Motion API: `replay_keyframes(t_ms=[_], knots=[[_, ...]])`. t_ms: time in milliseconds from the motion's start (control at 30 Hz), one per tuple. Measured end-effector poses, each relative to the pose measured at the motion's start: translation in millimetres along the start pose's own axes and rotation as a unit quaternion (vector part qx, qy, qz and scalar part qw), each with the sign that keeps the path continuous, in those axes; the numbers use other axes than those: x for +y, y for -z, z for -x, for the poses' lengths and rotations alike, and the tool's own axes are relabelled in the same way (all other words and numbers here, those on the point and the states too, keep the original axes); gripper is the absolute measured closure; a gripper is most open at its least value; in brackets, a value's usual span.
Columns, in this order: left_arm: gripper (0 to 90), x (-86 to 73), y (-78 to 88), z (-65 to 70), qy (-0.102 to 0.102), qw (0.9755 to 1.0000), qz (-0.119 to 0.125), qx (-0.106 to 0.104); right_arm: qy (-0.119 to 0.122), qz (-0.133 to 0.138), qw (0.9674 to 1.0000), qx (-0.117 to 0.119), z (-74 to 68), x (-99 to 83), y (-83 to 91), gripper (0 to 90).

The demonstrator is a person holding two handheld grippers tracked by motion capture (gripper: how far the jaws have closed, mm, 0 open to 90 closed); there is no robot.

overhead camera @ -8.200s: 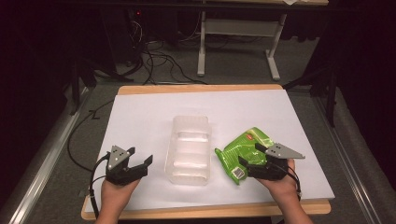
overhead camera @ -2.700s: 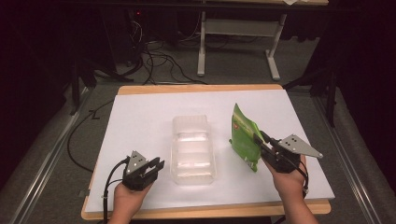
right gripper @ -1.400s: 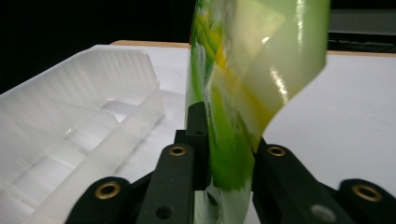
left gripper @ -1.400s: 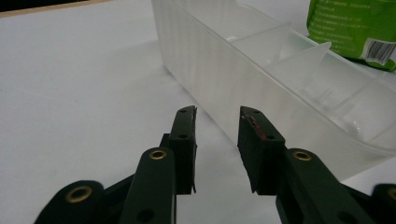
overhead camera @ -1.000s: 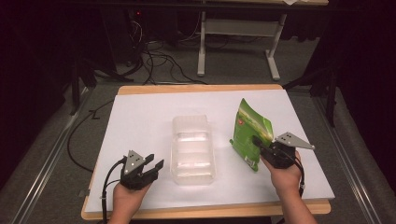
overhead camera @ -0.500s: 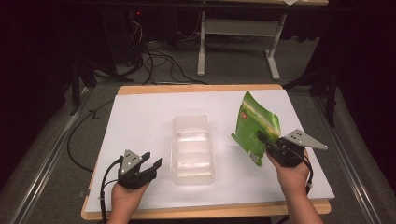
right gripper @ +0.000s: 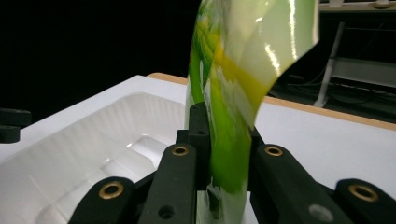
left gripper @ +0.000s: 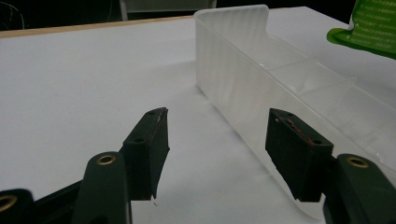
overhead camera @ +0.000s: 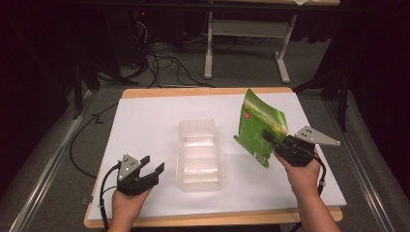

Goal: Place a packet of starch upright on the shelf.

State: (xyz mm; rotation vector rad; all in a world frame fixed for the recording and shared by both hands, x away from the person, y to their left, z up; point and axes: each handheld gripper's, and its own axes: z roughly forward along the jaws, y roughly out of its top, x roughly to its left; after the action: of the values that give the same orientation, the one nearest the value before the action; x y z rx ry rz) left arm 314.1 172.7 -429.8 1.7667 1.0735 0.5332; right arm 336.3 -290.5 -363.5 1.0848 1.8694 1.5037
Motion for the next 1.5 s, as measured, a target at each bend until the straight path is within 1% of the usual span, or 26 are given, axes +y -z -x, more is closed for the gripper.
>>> replay_keyframes(t_ms=[167,400,467,600,733,833,1033,1067,1133,1333,1433,1467,1500], knots=[[40.0,-0.2,0.3,-1.3,0.003,1.0000,0.001,0.002,0.002,0.004,0.9998,0.019,-4.5,6.5,-5.7,83.2],[40.0,-0.5,-0.2,-2.6,0.001,1.0000,-0.003,0.003,0.010,0.006,0.9987,0.049,-14.6,15.4,-15.1,83.2],[40.0,-0.6,-0.5,-3.0,0.001,1.0000,-0.002,0.003,0.013,0.007,0.9983,0.057,-17.5,17.2,-18.2,83.2],[40.0,-0.7,-0.6,-3.0,0.001,1.0000,-0.002,0.003,0.011,0.006,0.9972,0.073,-23.6,19.9,-23.8,83.2],[40.0,-1.0,-1.0,-3.2,0.003,1.0000,-0.002,0.002,0.017,0.007,0.9956,0.092,-29.2,23.0,-28.0,83.2],[40.0,-1.0,-1.2,-3.1,0.004,1.0000,-0.002,0.001,0.022,0.007,0.9941,0.106,-34.2,25.8,-31.1,83.2],[40.0,-1.0,-1.1,-3.4,0.002,1.0000,-0.003,0.003,0.027,0.006,0.9901,0.138,-44.6,29.6,-38.1,83.2],[40.0,-1.1,-1.1,-3.5,0.002,1.0000,-0.004,0.003,0.031,0.006,0.9897,0.140,-45.5,30.0,-38.9,83.2],[40.0,-1.1,-1.1,-3.6,0.001,1.0000,-0.004,0.003,0.032,0.007,0.9878,0.152,-48.0,30.9,-41.3,83.2],[40.0,-1.2,-1.3,-4.0,0.000,1.0000,-0.005,0.005,0.035,0.005,0.9836,0.177,-55.5,32.4,-48.4,83.2],[40.0,-1.1,-1.7,-4.0,-0.002,1.0000,-0.006,0.004,0.036,0.003,0.9803,0.194,-59.3,32.5,-52.7,83.2],[40.0,-1.1,-2.0,-4.0,-0.002,1.0000,-0.006,0.005,0.037,0.002,0.9797,0.197,-60.3,32.4,-53.8,83.2],[40.0,-1.1,-2.3,-4.1,-0.002,1.0000,-0.008,0.005,0.038,0.002,0.9783,0.204,-61.7,32.2,-55.4,83.2]])
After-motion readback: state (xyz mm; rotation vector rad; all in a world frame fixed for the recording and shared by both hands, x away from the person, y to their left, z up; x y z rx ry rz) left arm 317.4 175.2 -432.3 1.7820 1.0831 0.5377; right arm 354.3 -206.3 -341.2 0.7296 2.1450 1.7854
